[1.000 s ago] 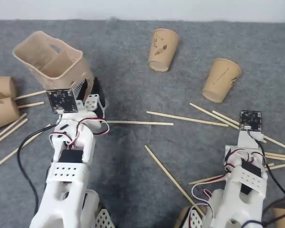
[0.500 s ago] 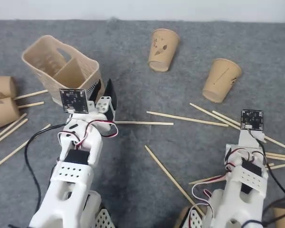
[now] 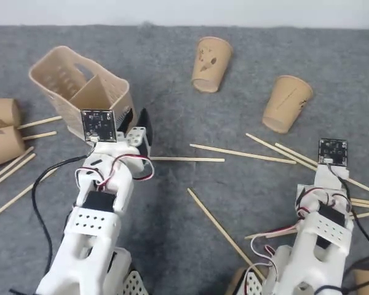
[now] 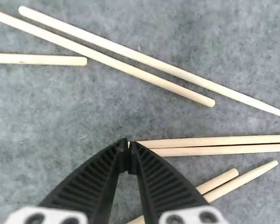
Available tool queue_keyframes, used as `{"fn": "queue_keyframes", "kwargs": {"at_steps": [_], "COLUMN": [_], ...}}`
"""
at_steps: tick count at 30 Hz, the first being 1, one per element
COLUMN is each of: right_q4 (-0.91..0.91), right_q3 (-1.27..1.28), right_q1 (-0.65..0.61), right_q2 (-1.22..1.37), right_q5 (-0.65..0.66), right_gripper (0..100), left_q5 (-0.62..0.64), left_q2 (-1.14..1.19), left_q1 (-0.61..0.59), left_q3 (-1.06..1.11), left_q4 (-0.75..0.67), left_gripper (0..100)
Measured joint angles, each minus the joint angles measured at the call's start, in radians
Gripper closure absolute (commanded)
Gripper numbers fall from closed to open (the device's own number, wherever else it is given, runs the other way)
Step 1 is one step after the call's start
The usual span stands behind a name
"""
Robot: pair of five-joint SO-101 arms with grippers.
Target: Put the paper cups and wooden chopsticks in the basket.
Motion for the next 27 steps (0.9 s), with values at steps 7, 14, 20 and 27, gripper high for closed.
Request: {"fn": "queue_keyframes", "kwargs": {"at_steps": [7, 14, 20, 27], "right_q4": [-0.147, -0.198, -0.198, -0.201], "right_q3": [0.063, 0.071, -0.014, -0.138], "right_q1": [0.0, -0.011, -0.172, -0.408], "right_q2": [0.0, 0.0, 0.0, 0.0], "right_q5": [0.0, -0.003, -0.002, -0.13], "right_gripper": [99.0, 99.0, 99.1, 98.9], "left_q5": [0.0, -0.034, -0.034, -0.034], "left_q2": [0.0, 0.0, 0.0, 0.0], "left_q1": [0.021, 0.017, -0.098, -0.164], "left_q3": [0.002, 0.002, 0.002, 0.023], "left_q4": [0.0, 0.0, 0.0, -0.063], "left_gripper": [90, 90, 90, 90]}}
